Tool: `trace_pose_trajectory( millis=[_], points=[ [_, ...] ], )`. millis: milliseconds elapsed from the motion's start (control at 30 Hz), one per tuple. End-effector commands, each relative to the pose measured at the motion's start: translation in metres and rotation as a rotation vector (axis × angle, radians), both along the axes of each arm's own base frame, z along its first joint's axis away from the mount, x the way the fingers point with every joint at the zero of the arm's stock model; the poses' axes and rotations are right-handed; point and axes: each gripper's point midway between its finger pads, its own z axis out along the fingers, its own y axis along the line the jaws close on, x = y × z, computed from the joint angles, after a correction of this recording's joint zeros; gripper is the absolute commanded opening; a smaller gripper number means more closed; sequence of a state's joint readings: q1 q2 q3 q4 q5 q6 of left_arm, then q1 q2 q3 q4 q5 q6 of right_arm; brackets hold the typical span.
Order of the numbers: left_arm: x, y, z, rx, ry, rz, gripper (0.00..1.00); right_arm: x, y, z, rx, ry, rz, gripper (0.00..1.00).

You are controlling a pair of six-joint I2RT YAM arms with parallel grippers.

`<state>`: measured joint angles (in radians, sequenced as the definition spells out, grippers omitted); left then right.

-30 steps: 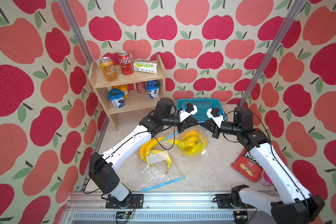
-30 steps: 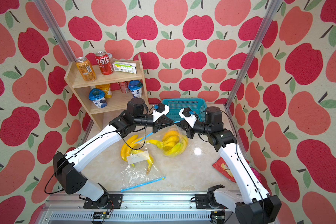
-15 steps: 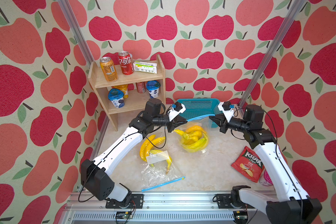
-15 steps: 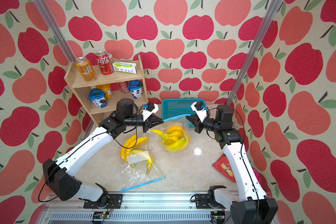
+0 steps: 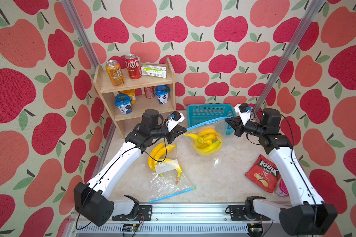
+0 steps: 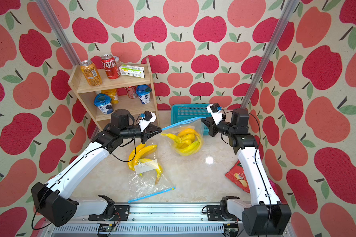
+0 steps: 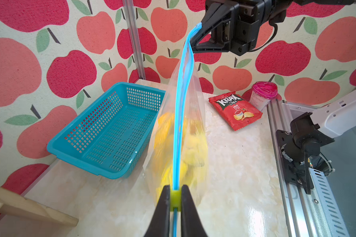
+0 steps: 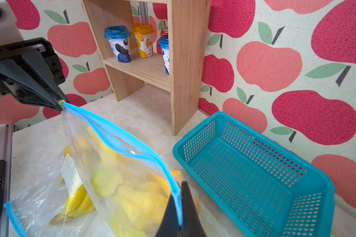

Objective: Open the zip-top bag and take out the banana
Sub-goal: Unzip the zipper on the zipper food storage bag.

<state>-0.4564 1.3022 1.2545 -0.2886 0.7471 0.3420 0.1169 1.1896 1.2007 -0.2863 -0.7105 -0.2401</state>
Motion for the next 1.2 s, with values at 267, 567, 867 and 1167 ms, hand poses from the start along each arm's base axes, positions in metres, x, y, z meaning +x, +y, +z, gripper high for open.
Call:
trace_pose_trajectory(
  millis=[267,567,867,1167],
  points=[
    [-0.001,0.034,-0.001,0.026,-0.023,0.122,0.07,0.035,-0.013,0.029,0.051,-0.066,-0.099,0.0],
    [0.007,0.052,0.018,0.012,-0.099,0.216,0.06,0.055,0.004,0.045,0.117,-0.111,-0.063,0.0],
    [-0.001,0.038,0.018,-0.029,-0.109,0.183,0.06,0.069,0.017,0.023,0.142,-0.104,-0.036,0.0],
    [-0.028,-0.006,-0.017,0.051,-0.082,0.095,0.07,0.043,0.014,-0.05,0.049,0.059,-0.042,0.01]
  ],
)
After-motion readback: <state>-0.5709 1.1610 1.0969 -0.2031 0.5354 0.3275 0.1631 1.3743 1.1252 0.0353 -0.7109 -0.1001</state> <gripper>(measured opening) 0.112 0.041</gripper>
